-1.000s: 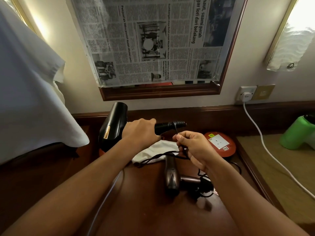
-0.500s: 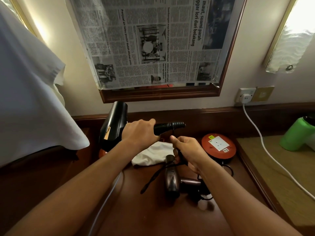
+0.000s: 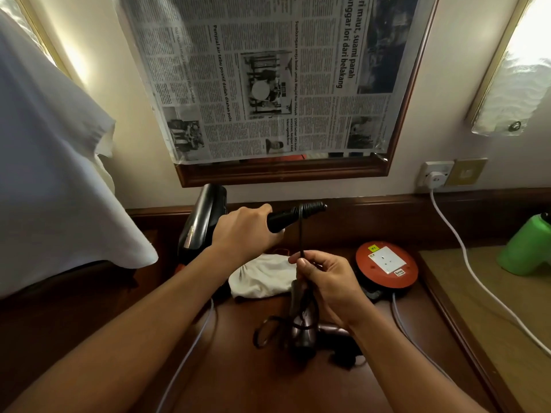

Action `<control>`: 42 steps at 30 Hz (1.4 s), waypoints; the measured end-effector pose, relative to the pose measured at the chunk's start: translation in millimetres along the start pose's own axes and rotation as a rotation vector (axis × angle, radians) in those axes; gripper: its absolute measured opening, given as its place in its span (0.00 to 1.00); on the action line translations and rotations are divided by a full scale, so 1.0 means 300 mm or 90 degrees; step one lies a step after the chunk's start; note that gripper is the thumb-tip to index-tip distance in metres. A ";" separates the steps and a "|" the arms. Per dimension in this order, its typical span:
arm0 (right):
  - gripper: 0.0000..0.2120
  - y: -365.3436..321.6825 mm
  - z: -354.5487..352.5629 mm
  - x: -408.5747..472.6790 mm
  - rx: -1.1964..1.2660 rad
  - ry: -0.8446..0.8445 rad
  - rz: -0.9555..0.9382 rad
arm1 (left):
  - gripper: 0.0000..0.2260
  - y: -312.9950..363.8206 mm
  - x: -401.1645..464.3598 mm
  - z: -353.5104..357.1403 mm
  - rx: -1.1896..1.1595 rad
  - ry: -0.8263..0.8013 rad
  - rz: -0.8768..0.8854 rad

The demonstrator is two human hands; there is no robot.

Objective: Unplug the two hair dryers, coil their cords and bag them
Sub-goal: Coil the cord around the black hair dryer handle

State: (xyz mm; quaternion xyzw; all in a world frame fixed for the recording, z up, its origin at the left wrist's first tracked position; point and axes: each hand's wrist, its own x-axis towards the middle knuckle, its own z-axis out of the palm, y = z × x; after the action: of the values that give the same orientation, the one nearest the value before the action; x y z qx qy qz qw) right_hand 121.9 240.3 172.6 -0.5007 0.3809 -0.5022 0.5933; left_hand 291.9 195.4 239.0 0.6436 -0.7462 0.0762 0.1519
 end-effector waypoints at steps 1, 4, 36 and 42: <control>0.07 -0.012 0.003 -0.001 -0.044 0.010 -0.032 | 0.19 0.003 0.005 -0.003 -0.002 0.003 0.003; 0.05 -0.029 0.005 -0.001 -0.101 0.037 -0.079 | 0.17 0.004 0.019 -0.018 -0.022 0.020 -0.002; 0.18 0.088 -0.095 0.077 0.390 -0.305 0.248 | 0.14 -0.038 -0.041 -0.060 -0.049 -0.026 0.045; 0.16 0.079 -0.129 0.112 0.348 -0.315 0.237 | 0.13 -0.031 -0.043 -0.052 -0.047 -0.041 0.071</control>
State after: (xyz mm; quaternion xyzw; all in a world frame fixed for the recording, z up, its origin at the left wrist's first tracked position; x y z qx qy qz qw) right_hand 96.9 199.3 143.1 -0.3527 0.1632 -0.3335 0.8589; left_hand 304.8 210.7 248.8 0.5969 -0.7879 0.0360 0.1467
